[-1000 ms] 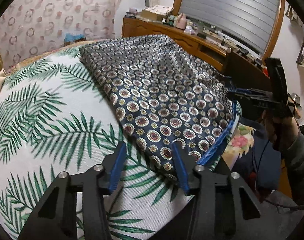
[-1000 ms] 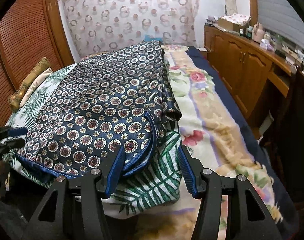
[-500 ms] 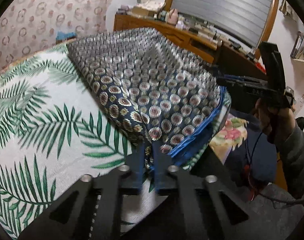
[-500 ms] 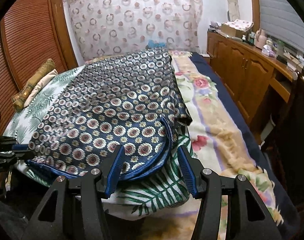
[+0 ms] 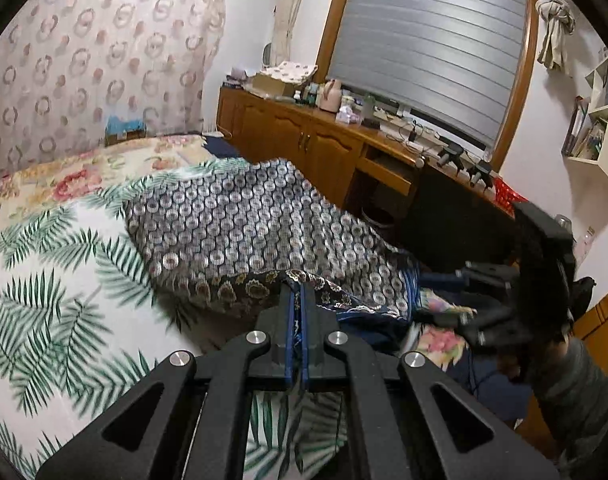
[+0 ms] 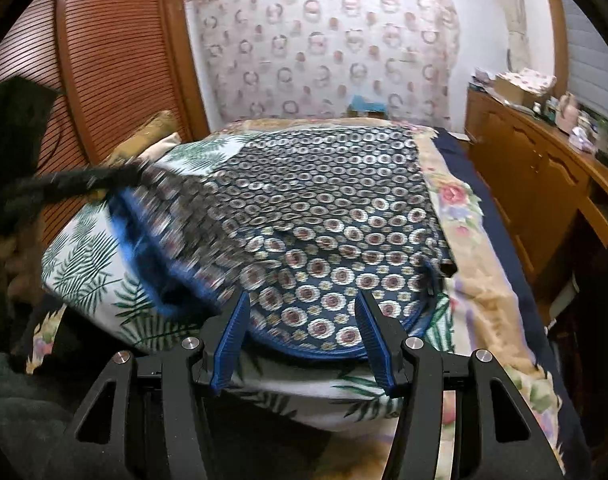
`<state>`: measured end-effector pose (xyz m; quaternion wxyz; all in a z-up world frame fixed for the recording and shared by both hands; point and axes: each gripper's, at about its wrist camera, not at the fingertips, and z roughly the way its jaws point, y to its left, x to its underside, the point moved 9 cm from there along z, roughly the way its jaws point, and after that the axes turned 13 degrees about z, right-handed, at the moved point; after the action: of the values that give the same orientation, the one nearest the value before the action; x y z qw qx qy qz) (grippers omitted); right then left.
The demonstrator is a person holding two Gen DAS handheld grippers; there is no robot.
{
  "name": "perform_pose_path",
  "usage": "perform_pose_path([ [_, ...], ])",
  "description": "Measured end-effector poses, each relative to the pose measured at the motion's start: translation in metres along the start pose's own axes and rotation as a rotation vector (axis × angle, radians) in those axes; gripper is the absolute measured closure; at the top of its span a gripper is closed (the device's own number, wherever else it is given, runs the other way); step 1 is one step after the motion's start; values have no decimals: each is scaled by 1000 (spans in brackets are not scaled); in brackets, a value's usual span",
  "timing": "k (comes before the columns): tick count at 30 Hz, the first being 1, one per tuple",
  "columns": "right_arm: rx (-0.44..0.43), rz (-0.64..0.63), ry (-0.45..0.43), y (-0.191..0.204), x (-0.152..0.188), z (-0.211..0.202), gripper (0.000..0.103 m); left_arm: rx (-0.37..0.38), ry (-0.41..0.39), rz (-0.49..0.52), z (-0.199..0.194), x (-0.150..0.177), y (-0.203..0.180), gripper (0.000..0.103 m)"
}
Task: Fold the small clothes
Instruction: 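Lift the hem with both grippers and fold it over the shirt body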
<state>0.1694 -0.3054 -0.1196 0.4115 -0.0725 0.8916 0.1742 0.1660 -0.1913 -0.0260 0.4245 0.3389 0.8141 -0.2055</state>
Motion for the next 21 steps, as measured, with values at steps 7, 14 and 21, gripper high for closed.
perform_pose_path([
  [7,-21,-55,34,7,9,6,46,-22,-9,-4,9,-14,7,100],
  [14,30,-85,60,-2,11,20,46,-35,-13,-30,9,-15,15,100],
  [21,79,-112,82,-9,8,37,47,-40,-15,-39,12,-17,23,100],
])
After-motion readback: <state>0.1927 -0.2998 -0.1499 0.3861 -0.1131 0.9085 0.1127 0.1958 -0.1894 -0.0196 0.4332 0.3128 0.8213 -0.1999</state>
